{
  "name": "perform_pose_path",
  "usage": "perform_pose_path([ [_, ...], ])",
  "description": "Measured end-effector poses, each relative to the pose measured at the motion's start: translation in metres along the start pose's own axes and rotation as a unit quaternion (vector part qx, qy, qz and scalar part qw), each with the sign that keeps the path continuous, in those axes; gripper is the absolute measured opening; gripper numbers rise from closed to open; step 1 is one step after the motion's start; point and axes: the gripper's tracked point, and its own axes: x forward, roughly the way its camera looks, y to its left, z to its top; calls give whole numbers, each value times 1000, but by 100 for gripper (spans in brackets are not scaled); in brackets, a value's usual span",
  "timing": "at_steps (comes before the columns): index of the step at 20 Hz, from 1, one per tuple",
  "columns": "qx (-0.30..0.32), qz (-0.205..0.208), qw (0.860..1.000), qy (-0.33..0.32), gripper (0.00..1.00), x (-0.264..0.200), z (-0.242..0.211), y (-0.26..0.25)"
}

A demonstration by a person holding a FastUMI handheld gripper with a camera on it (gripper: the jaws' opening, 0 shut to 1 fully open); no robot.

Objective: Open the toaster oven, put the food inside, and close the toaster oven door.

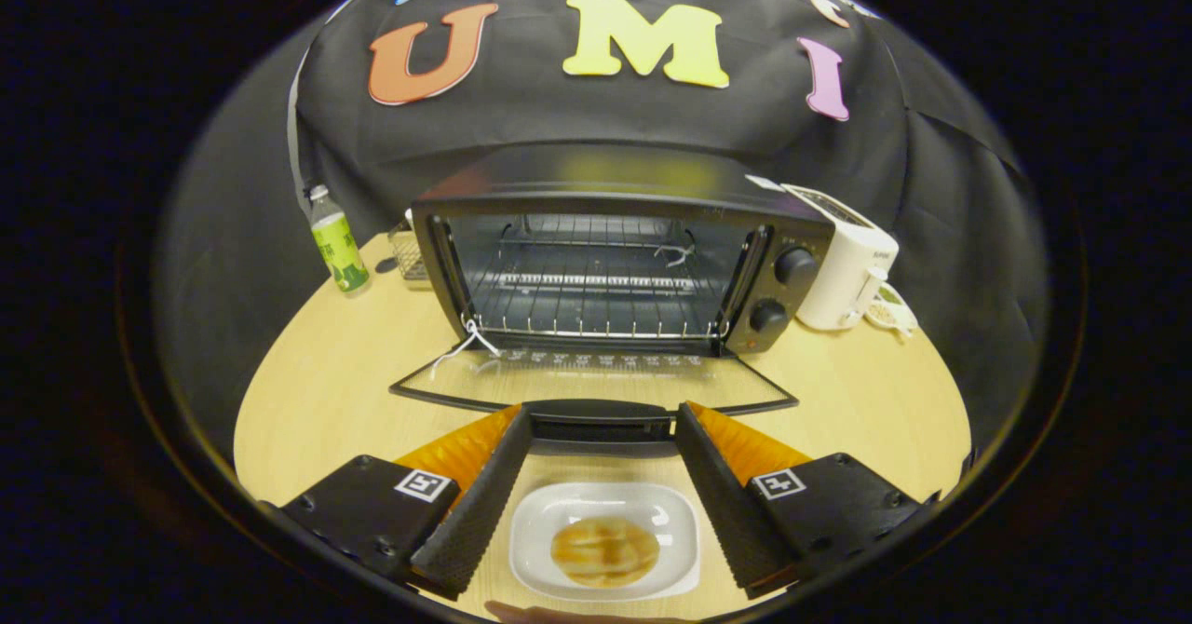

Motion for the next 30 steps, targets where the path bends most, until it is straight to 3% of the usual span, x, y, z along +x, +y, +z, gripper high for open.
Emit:
perform_pose_path([
  [6,22,5,998,59,100,23,-50,1],
  [14,18,34,999,-18,100,-25,-40,4],
  [22,36,47,993,-101,100,-64,-72,-8],
  [25,35,45,995,-75,100,-55,-99,-10],
  [30,65,76,995,-20,100,-42,-124,-3],
])
